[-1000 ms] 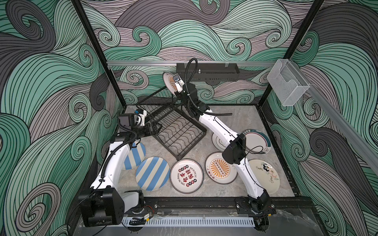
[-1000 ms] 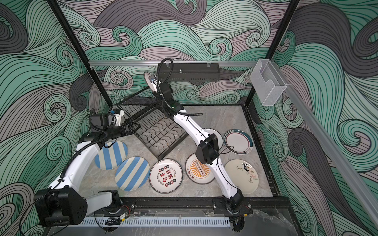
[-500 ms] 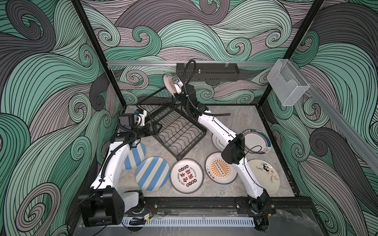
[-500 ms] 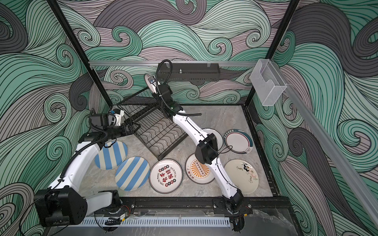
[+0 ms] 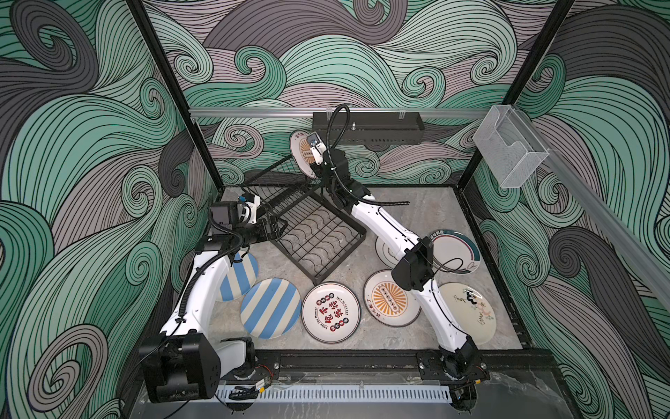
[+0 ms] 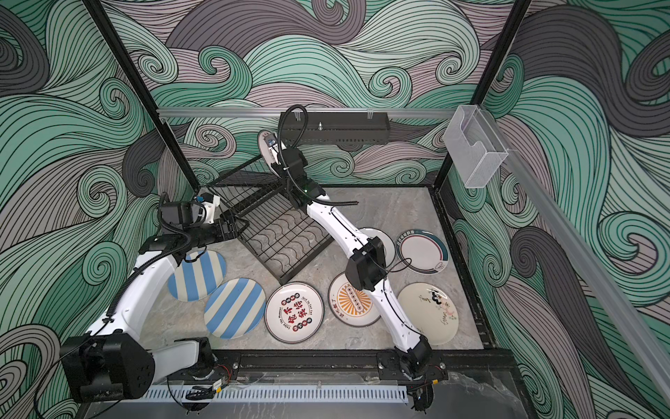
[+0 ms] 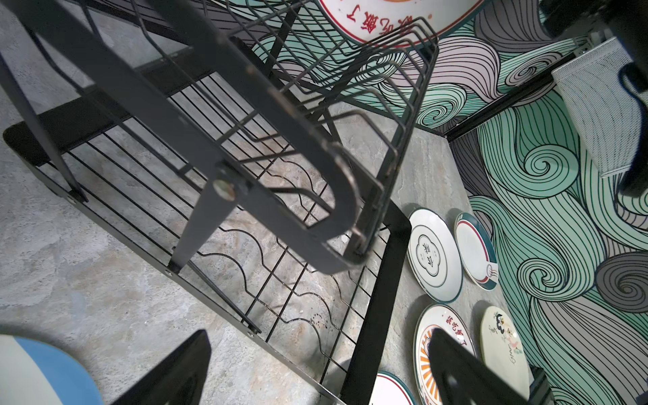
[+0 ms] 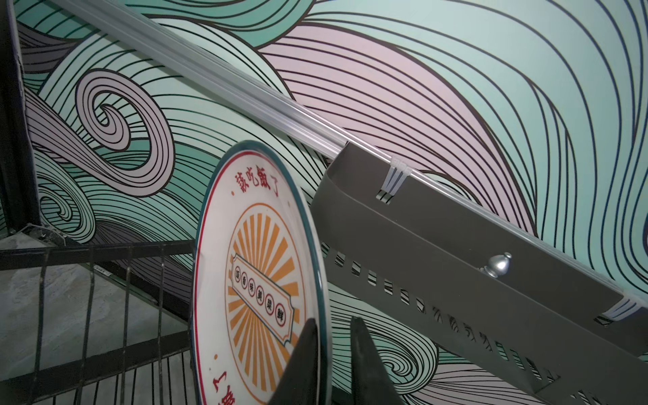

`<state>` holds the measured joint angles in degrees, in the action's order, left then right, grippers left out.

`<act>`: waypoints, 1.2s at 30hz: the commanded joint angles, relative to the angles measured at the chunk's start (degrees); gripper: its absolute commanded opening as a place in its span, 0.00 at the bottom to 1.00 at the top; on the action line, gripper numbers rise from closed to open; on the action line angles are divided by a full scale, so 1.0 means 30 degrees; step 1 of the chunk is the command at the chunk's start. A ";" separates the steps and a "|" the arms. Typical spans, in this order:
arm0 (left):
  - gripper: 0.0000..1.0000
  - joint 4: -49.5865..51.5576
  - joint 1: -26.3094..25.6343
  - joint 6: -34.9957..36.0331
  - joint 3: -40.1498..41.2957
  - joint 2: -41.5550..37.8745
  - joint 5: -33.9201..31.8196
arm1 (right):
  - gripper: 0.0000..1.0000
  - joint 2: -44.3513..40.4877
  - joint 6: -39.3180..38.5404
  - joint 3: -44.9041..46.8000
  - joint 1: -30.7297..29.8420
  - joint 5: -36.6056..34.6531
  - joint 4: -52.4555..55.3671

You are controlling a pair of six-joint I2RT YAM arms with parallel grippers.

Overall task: Load plates into a dish rack
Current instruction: Place the plate on the dish rack, then pick up the plate from the middle-right of the table.

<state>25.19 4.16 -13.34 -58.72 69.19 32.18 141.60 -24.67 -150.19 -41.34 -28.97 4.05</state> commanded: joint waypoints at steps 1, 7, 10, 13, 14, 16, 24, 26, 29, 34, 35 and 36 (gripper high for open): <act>0.99 -0.0243 0.0165 -0.0019 0.0090 -0.0322 0.0346 | 0.21 0.0319 0.0209 -0.0591 0.0040 -0.0509 -0.0471; 0.99 -0.0211 0.0165 0.0079 0.0061 -0.0358 0.0295 | 0.48 -0.0031 0.0394 -0.0833 0.0011 -0.0337 0.0005; 0.99 -0.0179 0.0165 0.0149 0.0033 -0.0421 0.0179 | 0.64 -0.0544 0.0743 -0.0820 -0.0031 -0.0101 0.0796; 0.98 -0.0055 0.0165 0.0270 -0.0026 -0.0446 -0.0047 | 0.76 -0.1364 0.1032 -0.0601 -0.0006 0.0225 0.1762; 0.99 -0.0028 0.0185 0.0302 -0.0078 -0.0475 -0.0142 | 0.77 -0.1724 0.1166 -0.0419 -0.0001 0.0396 0.2181; 0.99 0.0131 0.0166 0.0446 -0.0169 -0.0562 -0.0388 | 0.80 -0.2588 0.1575 0.0072 0.0011 0.0909 0.2892; 0.99 0.3038 0.0165 0.1972 -0.2274 -0.1045 -0.3436 | 0.84 -0.6646 0.3478 0.2033 0.0309 0.2827 0.9896; 0.99 0.3475 0.0165 0.1462 -0.2729 -0.1092 -0.3815 | 0.85 -0.8514 0.4146 0.4623 0.0547 0.3228 1.0149; 0.99 0.3973 0.0136 0.0409 -0.3391 -0.1194 -0.3551 | 0.87 -1.1625 0.5523 0.9093 0.1182 0.4296 1.0146; 0.99 0.4860 -0.0558 0.0031 -0.4263 -0.1704 -0.3799 | 0.92 -1.6176 0.8558 1.5685 0.3349 0.7322 0.9980; 0.99 0.5158 -0.0817 0.0089 -0.4522 -0.1734 -0.4077 | 0.92 -1.7050 0.9037 1.7015 0.3788 0.7874 0.9981; 0.99 0.5321 -0.1033 0.0099 -0.4720 -0.1778 -0.4162 | 0.92 -1.7759 0.9423 1.8142 0.4164 0.8171 0.9986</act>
<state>37.08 2.68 -12.32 -69.93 64.99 21.56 91.74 -3.42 -101.95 -31.35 -10.55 31.90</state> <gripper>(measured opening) 0.986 0.919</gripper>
